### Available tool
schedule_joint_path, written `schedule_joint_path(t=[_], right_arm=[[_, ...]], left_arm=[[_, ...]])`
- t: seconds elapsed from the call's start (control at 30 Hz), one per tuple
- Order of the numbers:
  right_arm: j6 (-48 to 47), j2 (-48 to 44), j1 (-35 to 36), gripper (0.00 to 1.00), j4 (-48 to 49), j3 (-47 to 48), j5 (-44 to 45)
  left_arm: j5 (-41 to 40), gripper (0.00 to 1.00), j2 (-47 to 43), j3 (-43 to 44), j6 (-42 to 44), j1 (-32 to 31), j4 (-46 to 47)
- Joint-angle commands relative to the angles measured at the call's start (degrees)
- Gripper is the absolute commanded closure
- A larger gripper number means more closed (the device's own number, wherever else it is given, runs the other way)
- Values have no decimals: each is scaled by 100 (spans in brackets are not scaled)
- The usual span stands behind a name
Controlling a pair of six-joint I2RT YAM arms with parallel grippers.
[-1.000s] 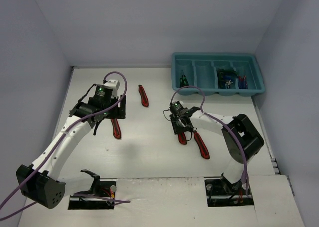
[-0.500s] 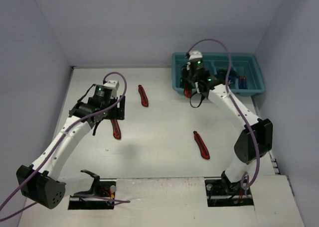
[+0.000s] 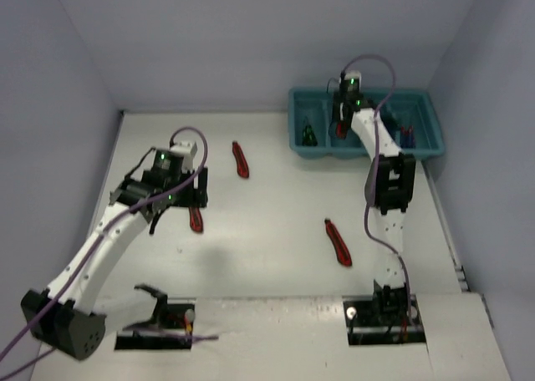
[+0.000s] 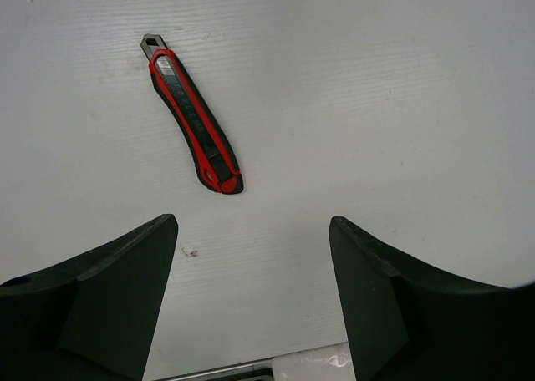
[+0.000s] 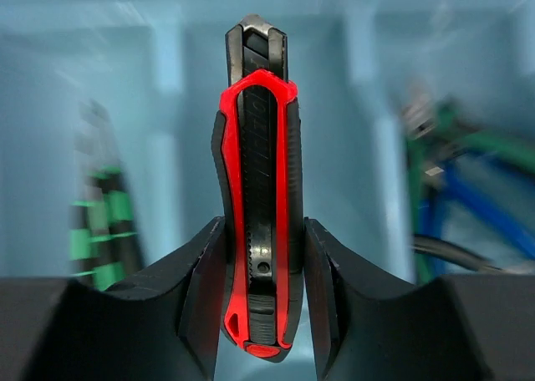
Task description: Sort the tools into containers
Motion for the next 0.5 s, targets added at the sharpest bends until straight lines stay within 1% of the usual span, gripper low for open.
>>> schedule_joint_path(t=[0.0, 0.07, 0.13, 0.17, 0.23, 0.33, 0.4, 0.47], right_arm=[[35, -80, -86, 67, 126, 498, -127], [26, -175, -107, 56, 125, 442, -240], [-76, -361, -107, 49, 129, 310, -302], [-139, -566, -106, 45, 129, 70, -350], [-240, -1034, -100, 40, 129, -562, -376], [-359, -1811, -101, 37, 127, -1714, -514], [-367, -2364, -58, 36, 128, -2493, -608], [-354, -3137, -6, 36, 120, -3389, -911]], left_arm=[[55, 30, -148, 57, -158, 53, 65], [25, 30, -129, 61, -148, 44, 65], [17, 30, -106, 61, -133, 44, 74], [17, 30, -81, 66, -121, 46, 74], [17, 30, -49, 66, -108, 52, 74], [-2, 30, 0, 95, -37, 46, 76], [-9, 30, 43, 158, 25, 53, 75], [-18, 30, 106, 263, 70, 62, 74]])
